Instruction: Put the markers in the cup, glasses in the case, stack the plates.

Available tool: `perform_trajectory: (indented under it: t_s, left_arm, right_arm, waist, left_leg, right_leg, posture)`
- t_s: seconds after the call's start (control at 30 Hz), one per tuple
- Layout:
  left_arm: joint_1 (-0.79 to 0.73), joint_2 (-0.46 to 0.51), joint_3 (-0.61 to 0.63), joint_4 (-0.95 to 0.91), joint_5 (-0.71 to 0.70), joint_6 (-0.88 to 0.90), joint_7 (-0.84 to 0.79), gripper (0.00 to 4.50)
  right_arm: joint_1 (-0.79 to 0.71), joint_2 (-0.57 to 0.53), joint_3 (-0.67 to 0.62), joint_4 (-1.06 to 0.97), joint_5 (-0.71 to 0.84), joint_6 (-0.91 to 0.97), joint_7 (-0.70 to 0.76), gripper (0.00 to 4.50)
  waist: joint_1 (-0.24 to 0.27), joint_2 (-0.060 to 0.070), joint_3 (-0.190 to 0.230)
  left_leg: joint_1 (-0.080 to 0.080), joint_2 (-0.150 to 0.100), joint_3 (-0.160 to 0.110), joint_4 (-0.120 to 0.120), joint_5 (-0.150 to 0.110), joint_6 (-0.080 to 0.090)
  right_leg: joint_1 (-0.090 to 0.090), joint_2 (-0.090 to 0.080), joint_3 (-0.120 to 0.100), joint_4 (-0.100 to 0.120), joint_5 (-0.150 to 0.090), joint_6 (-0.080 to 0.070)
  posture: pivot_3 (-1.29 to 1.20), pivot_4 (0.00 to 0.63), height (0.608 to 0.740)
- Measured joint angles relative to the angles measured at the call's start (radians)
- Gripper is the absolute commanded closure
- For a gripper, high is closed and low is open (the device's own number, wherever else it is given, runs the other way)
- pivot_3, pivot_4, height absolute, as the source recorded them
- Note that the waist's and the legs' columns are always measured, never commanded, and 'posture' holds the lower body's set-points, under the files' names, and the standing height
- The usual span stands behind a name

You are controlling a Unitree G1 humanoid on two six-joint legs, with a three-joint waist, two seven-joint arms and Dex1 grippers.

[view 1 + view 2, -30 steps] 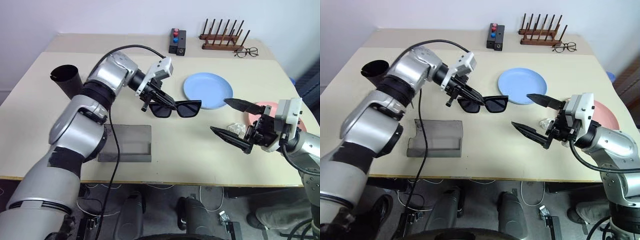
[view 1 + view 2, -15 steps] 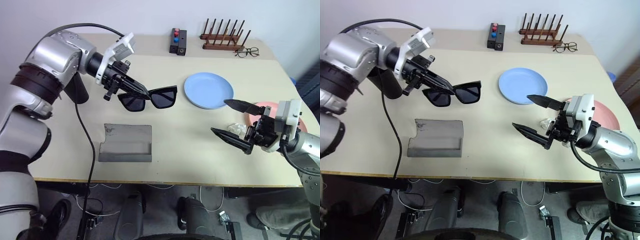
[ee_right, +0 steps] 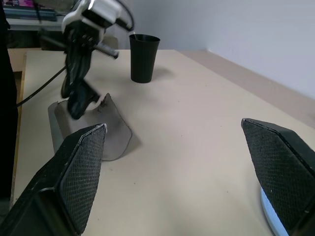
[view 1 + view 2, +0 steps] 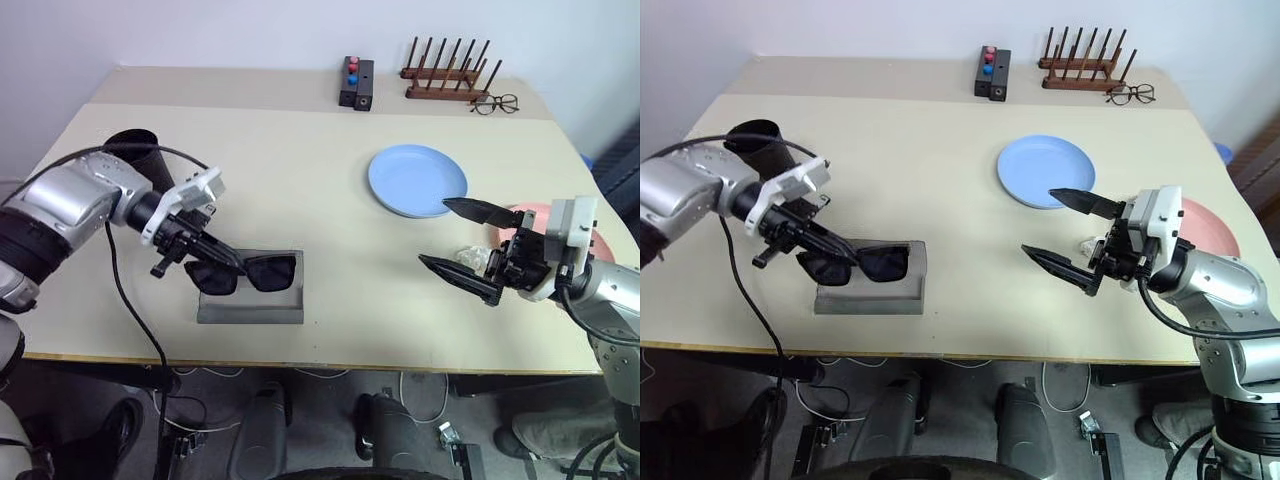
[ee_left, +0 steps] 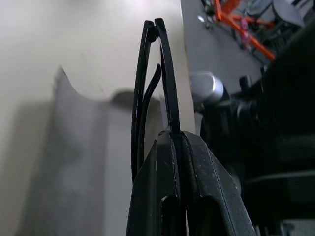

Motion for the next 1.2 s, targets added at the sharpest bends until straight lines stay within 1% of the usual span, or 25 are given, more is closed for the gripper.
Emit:
perform_trajectory:
  t_s: [0.1,0.3,0.4,0.57,0.83,0.93,1.13,1.2]
  left_arm:
    - [0.044,-0.017,0.006,0.008,0.027,-0.041,0.000,4.46]
    - [0.099,-0.144,0.069,0.109,0.087,-0.092,0.000,4.46]
    - [0.115,-0.170,0.081,0.139,0.115,-0.108,0.000,4.46]
    - [0.115,-0.175,0.091,0.144,0.124,-0.102,0.000,4.46]
    - [0.119,-0.129,0.053,0.093,0.130,-0.047,0.000,4.46]
    - [0.150,-0.133,0.053,0.092,0.130,-0.040,0.000,4.46]
    - [0.160,-0.139,0.055,0.076,0.113,-0.014,0.000,4.46]
    - [0.160,-0.147,0.058,0.078,0.112,0.015,0.000,3.81]
  right_arm:
    - [-0.003,0.000,0.000,0.000,0.000,0.000,0.000,0.00]
    - [-0.008,0.000,0.001,0.000,0.000,0.000,-0.001,0.00]
    - [-0.008,0.000,0.001,0.000,0.000,0.001,-0.002,0.00]
    - [-0.001,-0.001,0.001,-0.001,0.000,0.001,-0.004,0.00]
    - [0.006,-0.001,0.001,-0.004,0.000,0.002,-0.016,0.00]
    - [0.006,-0.003,0.000,-0.006,0.000,0.002,-0.021,0.00]
    - [0.005,-0.009,0.001,-0.010,0.000,0.004,-0.027,0.00]
    - [0.005,-0.015,0.001,-0.010,-0.004,0.004,-0.028,0.00]
  waist:
    - [0.000,0.000,0.000]
    - [-0.001,0.000,0.000]
    - [-0.003,0.000,0.000]
    - [-0.002,0.000,0.000]
    - [-0.001,0.000,0.000]
    - [-0.002,0.000,0.000]
    - [-0.001,0.000,0.000]
    - [-0.001,0.000,0.000]
  left_leg:
    - [0.000,0.000,0.000,0.000,0.000,0.000]
    - [0.000,0.000,0.000,0.000,0.000,0.000]
    - [0.000,0.000,0.000,0.000,0.000,0.000]
    - [0.000,0.000,0.000,0.000,0.000,0.000]
    - [0.000,0.000,0.000,0.000,0.000,0.000]
    - [0.000,0.000,0.000,0.000,0.000,0.000]
    - [0.000,0.000,0.000,0.000,0.000,0.000]
    - [0.000,0.000,0.000,0.000,0.000,0.000]
  right_leg:
    - [0.000,0.000,0.000,0.000,0.000,0.000]
    - [0.000,0.000,0.000,0.000,0.000,0.000]
    - [0.000,0.000,0.000,0.000,0.000,0.000]
    - [0.000,0.000,0.000,0.000,0.000,0.000]
    - [0.000,0.000,0.000,0.000,0.000,0.000]
    - [0.000,0.000,0.000,0.000,0.000,0.000]
    - [0.000,0.000,0.000,0.000,0.000,0.000]
    - [0.000,0.000,0.000,0.000,0.000,0.000]
  posture:
    - [0.00,0.150,0.740]
    - [0.00,0.150,0.740]
    - [0.00,0.150,0.740]
    - [0.00,0.150,0.740]
    - [0.00,0.150,0.740]
    - [0.00,0.150,0.740]
    - [0.00,0.150,0.740]
    - [0.00,0.150,0.740]
